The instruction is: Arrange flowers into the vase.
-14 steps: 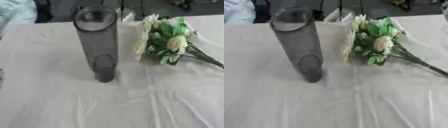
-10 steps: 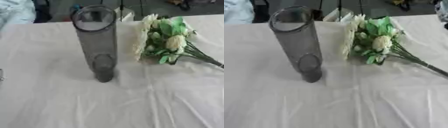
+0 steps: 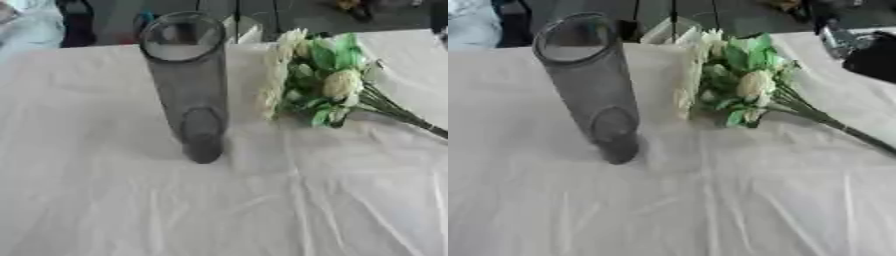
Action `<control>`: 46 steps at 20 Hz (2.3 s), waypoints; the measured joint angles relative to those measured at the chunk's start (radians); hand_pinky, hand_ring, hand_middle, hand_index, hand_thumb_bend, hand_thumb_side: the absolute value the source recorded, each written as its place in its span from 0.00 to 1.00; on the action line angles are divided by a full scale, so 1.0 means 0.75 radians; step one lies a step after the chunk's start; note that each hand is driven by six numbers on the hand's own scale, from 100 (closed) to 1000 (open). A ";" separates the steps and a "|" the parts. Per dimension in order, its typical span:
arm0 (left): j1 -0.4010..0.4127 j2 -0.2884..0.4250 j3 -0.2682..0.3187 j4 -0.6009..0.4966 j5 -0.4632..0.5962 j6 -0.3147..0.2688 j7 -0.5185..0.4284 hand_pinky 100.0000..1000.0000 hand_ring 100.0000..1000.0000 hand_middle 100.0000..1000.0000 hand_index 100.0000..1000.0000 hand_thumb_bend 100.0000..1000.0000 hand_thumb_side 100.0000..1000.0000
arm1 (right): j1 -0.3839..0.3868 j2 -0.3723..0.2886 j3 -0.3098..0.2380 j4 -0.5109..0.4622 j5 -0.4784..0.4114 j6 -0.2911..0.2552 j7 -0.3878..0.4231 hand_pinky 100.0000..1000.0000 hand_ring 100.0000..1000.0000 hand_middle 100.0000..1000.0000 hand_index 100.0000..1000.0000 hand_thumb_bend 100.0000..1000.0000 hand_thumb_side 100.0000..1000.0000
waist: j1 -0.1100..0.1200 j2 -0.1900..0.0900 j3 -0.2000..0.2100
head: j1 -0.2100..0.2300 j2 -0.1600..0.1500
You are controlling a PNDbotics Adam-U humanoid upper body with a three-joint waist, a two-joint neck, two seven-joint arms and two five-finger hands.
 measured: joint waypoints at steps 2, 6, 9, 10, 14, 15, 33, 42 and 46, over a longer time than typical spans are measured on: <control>0.000 0.000 -0.004 0.000 0.001 0.002 -0.003 0.63 0.82 0.83 0.90 0.00 1.00 | -0.028 0.001 0.001 0.017 0.000 0.011 0.133 0.71 0.84 0.83 0.94 0.27 0.94 | 0.000 -0.003 0.000 | -0.011 0.000; 0.000 0.000 -0.007 0.000 0.005 0.006 -0.009 0.63 0.82 0.83 0.90 0.00 1.00 | -0.056 0.001 0.005 0.054 -0.002 0.054 0.310 0.71 0.84 0.84 0.94 0.32 0.91 | 0.000 -0.003 0.000 | -0.032 0.000; -0.001 0.000 -0.008 0.000 0.010 0.009 -0.012 0.63 0.82 0.83 0.89 0.00 1.00 | -0.062 0.001 0.026 0.084 -0.002 0.075 0.384 0.73 0.87 0.85 0.95 0.36 0.87 | 0.000 -0.003 -0.001 | -0.042 -0.002; -0.002 0.000 -0.008 0.000 0.011 0.010 -0.014 0.63 0.82 0.83 0.89 0.00 1.00 | -0.063 0.001 0.033 0.090 -0.002 0.077 0.402 0.73 0.87 0.85 0.96 0.36 0.87 | 0.000 -0.004 -0.001 | -0.044 -0.002; -0.003 0.000 -0.015 0.000 0.013 0.012 -0.016 0.63 0.84 0.82 0.89 0.00 1.00 | -0.063 0.001 0.051 0.105 -0.001 0.078 0.456 0.71 0.85 0.84 0.95 0.33 0.87 | 0.000 -0.008 -0.001 | -0.047 -0.012; -0.003 0.000 -0.015 0.000 0.013 0.013 -0.017 0.63 0.84 0.82 0.89 0.00 1.00 | -0.062 0.001 0.055 0.114 0.000 0.082 0.465 0.71 0.85 0.84 0.95 0.33 0.87 | 0.000 -0.008 0.000 | -0.047 -0.013; -0.013 -0.014 -0.023 0.000 0.023 0.017 -0.032 0.63 0.84 0.83 0.88 0.00 1.00 | -0.055 0.056 0.146 0.333 0.075 0.056 0.416 0.62 0.80 0.81 0.91 0.23 0.60 | 0.000 -0.009 0.035 | -0.054 -0.014; -0.013 -0.023 -0.024 0.000 0.023 0.017 -0.033 0.63 0.84 0.83 0.88 0.00 1.00 | -0.073 0.097 0.157 0.499 0.087 0.014 0.324 0.65 0.80 0.81 0.90 0.26 0.60 | 0.000 -0.009 0.035 | -0.058 -0.014; -0.013 -0.023 -0.024 0.000 0.023 0.017 -0.033 0.63 0.84 0.83 0.87 0.00 1.00 | -0.073 0.101 0.157 0.530 0.073 -0.001 0.316 0.67 0.82 0.82 0.91 0.27 0.62 | 0.000 -0.009 0.035 | -0.058 -0.013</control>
